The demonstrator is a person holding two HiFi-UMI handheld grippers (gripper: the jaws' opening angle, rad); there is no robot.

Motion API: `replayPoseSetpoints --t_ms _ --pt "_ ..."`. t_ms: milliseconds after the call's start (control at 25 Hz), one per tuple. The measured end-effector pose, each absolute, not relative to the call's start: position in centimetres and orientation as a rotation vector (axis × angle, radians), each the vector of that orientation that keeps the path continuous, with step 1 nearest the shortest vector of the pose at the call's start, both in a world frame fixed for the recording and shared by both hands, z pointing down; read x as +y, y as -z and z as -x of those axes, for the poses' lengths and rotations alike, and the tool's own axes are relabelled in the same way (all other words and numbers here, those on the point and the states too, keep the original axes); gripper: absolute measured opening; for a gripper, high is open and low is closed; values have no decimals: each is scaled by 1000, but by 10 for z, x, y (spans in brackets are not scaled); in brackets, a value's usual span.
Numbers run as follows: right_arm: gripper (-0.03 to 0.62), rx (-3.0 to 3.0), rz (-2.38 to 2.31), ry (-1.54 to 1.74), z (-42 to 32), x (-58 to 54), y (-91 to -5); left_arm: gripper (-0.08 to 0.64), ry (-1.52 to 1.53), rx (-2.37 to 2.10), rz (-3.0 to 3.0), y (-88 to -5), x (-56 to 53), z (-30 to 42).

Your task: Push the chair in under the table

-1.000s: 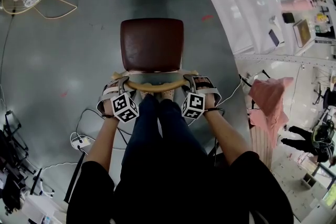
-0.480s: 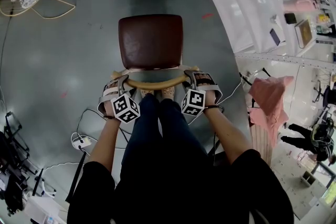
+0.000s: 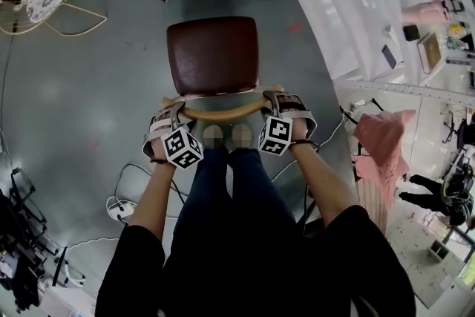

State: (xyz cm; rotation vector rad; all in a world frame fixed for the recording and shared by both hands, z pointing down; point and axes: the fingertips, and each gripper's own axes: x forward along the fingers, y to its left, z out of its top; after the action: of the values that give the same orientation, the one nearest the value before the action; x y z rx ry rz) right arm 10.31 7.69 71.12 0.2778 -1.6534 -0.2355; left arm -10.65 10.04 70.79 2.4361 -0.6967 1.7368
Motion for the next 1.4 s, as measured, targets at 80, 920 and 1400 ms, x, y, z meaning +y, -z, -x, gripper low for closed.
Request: replayPoseSetpoints --t_ms 80,920,1400 --pt "201 -1649 -284 241 -101 66 -711 284 -1731 -701 -2437 -707 91 109" --pt "201 -1687 -280 287 -87 -36 -712 296 -1732 -761 -2342 -712 -4 120" --pt "202 -1725 -288 302 -75 -98 -709 301 -1778 -786 -2277 -714 -65 133"
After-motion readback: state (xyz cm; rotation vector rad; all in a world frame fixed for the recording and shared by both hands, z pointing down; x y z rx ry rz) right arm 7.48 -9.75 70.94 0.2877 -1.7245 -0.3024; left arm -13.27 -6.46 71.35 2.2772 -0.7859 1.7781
